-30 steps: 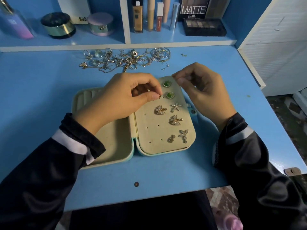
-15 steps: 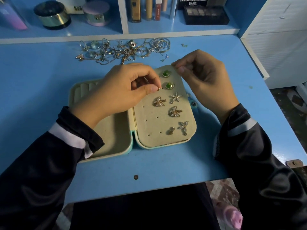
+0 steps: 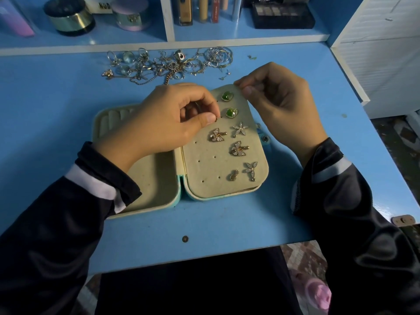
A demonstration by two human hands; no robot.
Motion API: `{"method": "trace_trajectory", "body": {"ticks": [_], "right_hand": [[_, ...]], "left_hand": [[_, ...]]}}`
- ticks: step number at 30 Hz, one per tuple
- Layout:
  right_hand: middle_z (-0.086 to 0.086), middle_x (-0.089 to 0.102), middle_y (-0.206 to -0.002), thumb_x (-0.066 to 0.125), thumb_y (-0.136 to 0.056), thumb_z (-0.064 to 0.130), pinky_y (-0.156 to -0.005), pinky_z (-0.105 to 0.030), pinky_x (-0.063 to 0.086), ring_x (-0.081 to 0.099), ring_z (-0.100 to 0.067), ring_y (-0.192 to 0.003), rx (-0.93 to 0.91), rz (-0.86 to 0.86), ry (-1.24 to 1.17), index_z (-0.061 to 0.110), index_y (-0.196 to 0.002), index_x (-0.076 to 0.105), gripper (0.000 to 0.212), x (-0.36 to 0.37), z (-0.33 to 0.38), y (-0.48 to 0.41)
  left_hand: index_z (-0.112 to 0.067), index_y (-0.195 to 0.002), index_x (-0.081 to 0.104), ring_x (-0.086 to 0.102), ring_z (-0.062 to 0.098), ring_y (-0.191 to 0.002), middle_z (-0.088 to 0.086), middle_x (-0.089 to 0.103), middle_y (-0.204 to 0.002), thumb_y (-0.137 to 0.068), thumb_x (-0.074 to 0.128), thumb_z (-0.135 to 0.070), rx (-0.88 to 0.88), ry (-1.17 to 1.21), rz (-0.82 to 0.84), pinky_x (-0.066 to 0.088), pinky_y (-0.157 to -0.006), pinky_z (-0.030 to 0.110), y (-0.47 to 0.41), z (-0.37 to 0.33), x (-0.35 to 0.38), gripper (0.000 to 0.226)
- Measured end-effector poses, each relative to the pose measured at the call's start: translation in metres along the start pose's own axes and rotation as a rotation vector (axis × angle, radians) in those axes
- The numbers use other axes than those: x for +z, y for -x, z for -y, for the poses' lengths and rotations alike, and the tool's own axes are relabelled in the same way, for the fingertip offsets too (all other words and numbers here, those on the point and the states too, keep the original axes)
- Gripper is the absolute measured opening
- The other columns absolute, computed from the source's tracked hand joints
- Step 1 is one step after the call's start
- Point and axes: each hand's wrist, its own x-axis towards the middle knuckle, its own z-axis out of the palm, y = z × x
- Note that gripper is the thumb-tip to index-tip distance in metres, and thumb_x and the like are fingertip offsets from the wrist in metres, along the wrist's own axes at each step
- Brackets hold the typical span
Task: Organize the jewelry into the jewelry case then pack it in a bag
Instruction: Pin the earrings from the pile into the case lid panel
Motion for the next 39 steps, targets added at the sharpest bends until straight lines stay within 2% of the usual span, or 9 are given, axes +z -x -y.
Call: {"method": "trace_trajectory", "body": {"ticks": [6, 12, 22, 28, 35, 39], "right_hand": [[-0.012, 0.069, -0.098, 0.057, -0.091, 0.002, -0.088, -0.031, 0.053, 0.066, -0.025, -0.095, 0.0, 0.001, -0.01, 0.023, -0.09, 0.06, 0.021, 0.0001, 0.0011, -0.0002], [-0.012, 0.069, -0.099, 0.057, -0.091, 0.003, -0.09, -0.035, 0.054, 0.067, -0.026, -0.096, 0.0, 0.001, -0.003, 0.024, -0.09, 0.06, 0.021, 0.0, 0.0006, 0.0003], [-0.013, 0.069, -0.099, 0.057, -0.091, 0.002, -0.09, -0.036, 0.054, 0.067, -0.027, -0.097, -0.004, 0.003, -0.007, 0.021, -0.091, 0.061, 0.02, 0.0002, 0.0, 0.0001], [-0.014, 0.07, -0.099, 0.057, -0.091, 0.001, -0.087, -0.029, 0.053, 0.067, -0.025, -0.095, -0.005, -0.003, -0.005, 0.022, -0.091, 0.061, 0.021, 0.0002, 0.0007, -0.0002], [-0.014, 0.069, -0.098, 0.057, -0.092, 0.002, -0.089, -0.039, 0.054, 0.066, -0.029, -0.096, -0.016, -0.008, -0.001, 0.022, -0.089, 0.061, 0.021, 0.0002, 0.0017, 0.0005], [-0.014, 0.069, -0.098, 0.056, -0.092, 0.001, -0.09, -0.043, 0.054, 0.066, -0.031, -0.098, -0.014, -0.011, -0.012, 0.02, -0.089, 0.06, 0.02, 0.0003, 0.0019, 0.0014]], "left_hand": [[-0.029, -0.09, 0.066, 0.052, 0.0, -0.07, -0.016, 0.061, -0.083, -0.091, 0.067, -0.012, 0.008, -0.004, -0.012, 0.041, -0.063, 0.01, -0.0011, 0.0003, 0.0007, 0.017], [-0.021, -0.092, 0.068, 0.051, -0.001, -0.07, -0.014, 0.06, -0.084, -0.091, 0.066, -0.009, 0.004, -0.01, 0.021, 0.04, -0.065, 0.009, 0.0001, 0.0009, -0.0005, 0.012], [-0.024, -0.091, 0.067, 0.05, 0.002, -0.069, -0.013, 0.059, -0.083, -0.091, 0.066, -0.012, 0.029, -0.041, -0.033, 0.038, -0.063, 0.008, -0.0013, 0.0017, 0.0031, 0.012], [-0.025, -0.091, 0.068, 0.047, 0.003, -0.064, -0.015, 0.058, -0.079, -0.091, 0.067, -0.016, 0.025, -0.044, -0.072, 0.036, -0.06, 0.008, -0.0023, 0.0027, 0.0047, 0.009], [-0.023, -0.092, 0.069, 0.047, 0.004, -0.061, -0.013, 0.058, -0.08, -0.09, 0.069, -0.02, 0.015, -0.056, -0.118, 0.036, -0.058, 0.008, -0.0028, 0.0015, 0.0081, 0.003], [-0.022, -0.093, 0.068, 0.049, 0.005, -0.068, -0.013, 0.057, -0.083, -0.09, 0.068, -0.023, 0.056, -0.154, -0.159, 0.036, -0.062, 0.007, -0.0013, -0.0008, 0.0091, 0.003]]}}
